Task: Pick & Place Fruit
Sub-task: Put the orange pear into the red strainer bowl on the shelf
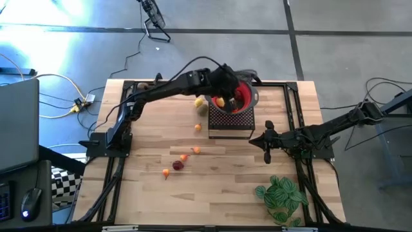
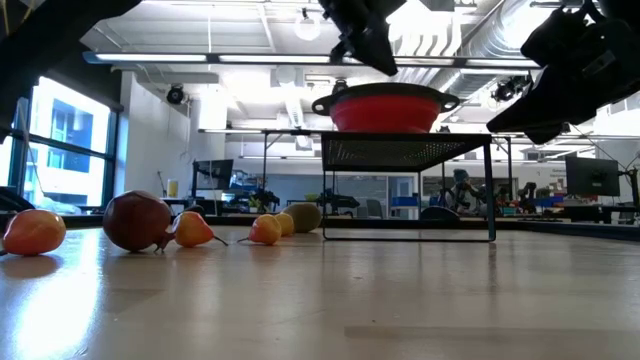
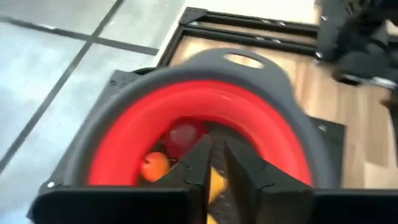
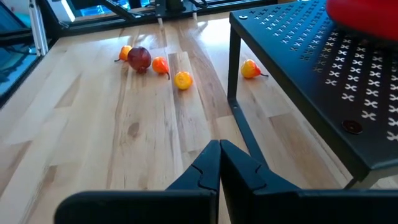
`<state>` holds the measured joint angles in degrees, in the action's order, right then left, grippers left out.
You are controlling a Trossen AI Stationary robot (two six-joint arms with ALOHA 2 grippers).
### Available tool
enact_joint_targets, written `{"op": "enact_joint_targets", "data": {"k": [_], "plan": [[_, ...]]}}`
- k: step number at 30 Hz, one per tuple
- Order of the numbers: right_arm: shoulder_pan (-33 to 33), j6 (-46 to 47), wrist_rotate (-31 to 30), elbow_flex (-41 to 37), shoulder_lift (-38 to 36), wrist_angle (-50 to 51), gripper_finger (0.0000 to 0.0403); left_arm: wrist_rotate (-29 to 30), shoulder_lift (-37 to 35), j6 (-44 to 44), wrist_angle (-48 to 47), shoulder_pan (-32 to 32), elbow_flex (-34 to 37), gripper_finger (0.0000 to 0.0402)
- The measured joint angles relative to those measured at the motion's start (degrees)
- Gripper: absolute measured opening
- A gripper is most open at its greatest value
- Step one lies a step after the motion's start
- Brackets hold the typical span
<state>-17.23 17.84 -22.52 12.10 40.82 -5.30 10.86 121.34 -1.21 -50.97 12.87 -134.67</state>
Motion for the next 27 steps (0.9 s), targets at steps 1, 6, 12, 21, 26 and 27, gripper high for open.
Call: {"op": "enact_joint_targets", "data": {"k": [1, 6, 12, 21, 26, 27], "plan": [[0.01, 0.47, -0.01, 0.00, 0.00, 0.04, 0.0002, 0.53, 0.00, -0.53, -0.31, -0.86, 0.00, 0.0024], [0.02, 0.99, 0.00, 0.00, 0.00, 0.70, 0.0002, 4.33, -0.08, -3.37, -0.27, -4.87, 0.00, 0.0006], [0.02, 0.86, -0.01, 0.00, 0.00, 0.81, 0.0002, 5.27, -3.68, -4.58, -4.62, -7.83, 0.06, 0.0001], [0.00, 0.97, -0.01, -0.02, 0.02, 1.79, 0.0002, 6.72, -10.38, 0.20, -17.40, -11.61, -0.04, 0.0000], [0.00, 0.97, -0.01, -0.02, 0.02, 1.67, 0.0002, 14.72, -12.17, 7.56, -26.65, -15.29, 1.75, 0.0000], [0.01, 0.98, -0.01, -0.01, 0.01, 1.67, 0.0002, 16.93, -12.45, 9.02, -28.12, -16.35, 2.59, 0.0000]]}}
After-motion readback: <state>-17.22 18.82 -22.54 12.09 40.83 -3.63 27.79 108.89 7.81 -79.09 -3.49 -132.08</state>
